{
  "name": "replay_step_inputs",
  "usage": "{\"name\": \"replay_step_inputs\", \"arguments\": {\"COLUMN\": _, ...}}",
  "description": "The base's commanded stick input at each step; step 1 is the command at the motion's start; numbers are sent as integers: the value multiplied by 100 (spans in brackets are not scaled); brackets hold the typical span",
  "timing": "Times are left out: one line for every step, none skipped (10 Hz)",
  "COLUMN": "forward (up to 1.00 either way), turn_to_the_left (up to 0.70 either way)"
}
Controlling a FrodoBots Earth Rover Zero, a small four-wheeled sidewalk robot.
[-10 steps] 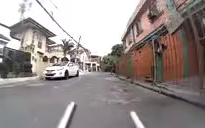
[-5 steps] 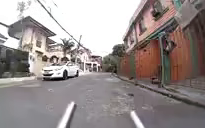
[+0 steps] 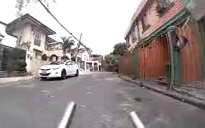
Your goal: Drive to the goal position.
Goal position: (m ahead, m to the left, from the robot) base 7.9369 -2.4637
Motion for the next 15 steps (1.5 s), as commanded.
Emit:
{"name": "replay_step_inputs", "arguments": {"forward": 85, "turn_to_the_left": -32}}
{"name": "replay_step_inputs", "arguments": {"forward": 85, "turn_to_the_left": -34}}
{"name": "replay_step_inputs", "arguments": {"forward": 85, "turn_to_the_left": -34}}
{"name": "replay_step_inputs", "arguments": {"forward": 85, "turn_to_the_left": -12}}
{"name": "replay_step_inputs", "arguments": {"forward": 85, "turn_to_the_left": 0}}
{"name": "replay_step_inputs", "arguments": {"forward": 85, "turn_to_the_left": 0}}
{"name": "replay_step_inputs", "arguments": {"forward": 85, "turn_to_the_left": 0}}
{"name": "replay_step_inputs", "arguments": {"forward": 85, "turn_to_the_left": 0}}
{"name": "replay_step_inputs", "arguments": {"forward": 85, "turn_to_the_left": 0}}
{"name": "replay_step_inputs", "arguments": {"forward": 85, "turn_to_the_left": 0}}
{"name": "replay_step_inputs", "arguments": {"forward": 85, "turn_to_the_left": 0}}
{"name": "replay_step_inputs", "arguments": {"forward": 85, "turn_to_the_left": 0}}
{"name": "replay_step_inputs", "arguments": {"forward": 85, "turn_to_the_left": 0}}
{"name": "replay_step_inputs", "arguments": {"forward": 85, "turn_to_the_left": 0}}
{"name": "replay_step_inputs", "arguments": {"forward": 85, "turn_to_the_left": 0}}
